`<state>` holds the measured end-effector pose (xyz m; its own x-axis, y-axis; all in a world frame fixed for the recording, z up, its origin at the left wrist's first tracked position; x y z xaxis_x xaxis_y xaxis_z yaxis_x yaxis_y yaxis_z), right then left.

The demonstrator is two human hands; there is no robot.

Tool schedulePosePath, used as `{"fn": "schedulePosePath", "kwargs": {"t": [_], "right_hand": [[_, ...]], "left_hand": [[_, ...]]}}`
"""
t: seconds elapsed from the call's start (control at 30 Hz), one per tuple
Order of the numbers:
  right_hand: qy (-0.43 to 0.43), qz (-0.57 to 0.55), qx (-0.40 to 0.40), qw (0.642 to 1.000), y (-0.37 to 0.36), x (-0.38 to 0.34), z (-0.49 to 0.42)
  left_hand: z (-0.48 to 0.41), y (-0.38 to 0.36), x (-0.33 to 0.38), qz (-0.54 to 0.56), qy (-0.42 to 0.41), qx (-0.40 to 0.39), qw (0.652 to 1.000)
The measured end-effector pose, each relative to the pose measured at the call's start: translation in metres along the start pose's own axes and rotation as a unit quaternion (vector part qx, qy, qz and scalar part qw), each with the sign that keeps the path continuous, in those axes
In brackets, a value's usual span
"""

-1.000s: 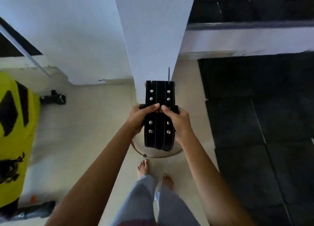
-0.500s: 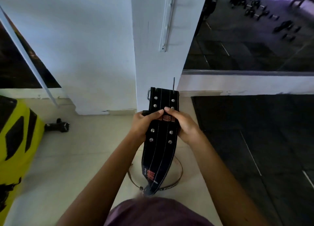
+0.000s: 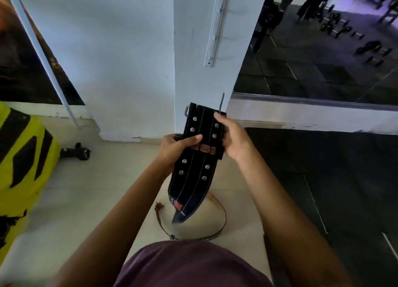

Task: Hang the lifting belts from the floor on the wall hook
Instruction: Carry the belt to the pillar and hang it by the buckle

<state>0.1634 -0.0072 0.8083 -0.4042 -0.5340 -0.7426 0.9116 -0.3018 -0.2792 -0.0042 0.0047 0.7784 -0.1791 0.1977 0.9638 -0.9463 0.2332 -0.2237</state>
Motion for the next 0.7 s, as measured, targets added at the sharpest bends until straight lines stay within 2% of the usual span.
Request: {"fn": "schedulePosePath", "kwargs": {"t": [0.07, 0.17, 0.3, 0.4, 0.53, 0.63, 0.7], "right_hand": [[-0.034, 0.008, 0.001, 0.999, 0.006, -0.027, -0.008], [-0.033, 0.029, -0.027, 0.999, 0.005, -0.04, -0.009], [-0.073, 0.097, -0.118, 0.986, 0.005, 0.008, 0.006], [-0.057, 0.129, -0.153, 0.978, 0.017, 0.062, 0.014], [-0.046, 0.183, -0.106, 0.976, 0.021, 0.101, 0.016], [-0.002, 0.136, -0.111, 0.984, 0.015, 0.075, 0.017], [0.032, 0.11, -0.085, 0.99, 0.013, 0.045, 0.016]], "left_hand": [[0.004, -0.005, 0.002, -0.024, -0.019, -0.006, 1.0], [0.007, -0.012, 0.008, -0.019, -0.048, 0.024, 0.998], [0.007, -0.011, 0.016, -0.003, -0.067, 0.067, 0.995], [0.008, -0.006, 0.021, -0.014, -0.088, 0.087, 0.992], [0.008, -0.007, 0.019, -0.033, -0.083, 0.088, 0.992], [0.008, -0.009, 0.014, -0.026, -0.078, 0.083, 0.993], [0.01, -0.011, 0.011, -0.025, -0.073, 0.072, 0.994]]}}
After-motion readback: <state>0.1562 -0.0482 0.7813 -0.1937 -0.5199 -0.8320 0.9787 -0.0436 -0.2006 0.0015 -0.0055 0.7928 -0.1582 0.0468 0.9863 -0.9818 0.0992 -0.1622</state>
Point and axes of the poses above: each hand's wrist, its own z-axis away from the middle knuckle, its own y-axis out of the back of the hand, x = y × z, the point moved 3 cm from there along -z, towards the middle knuckle, and after that the axes turned 13 degrees about -y, right-handed, at the moved point
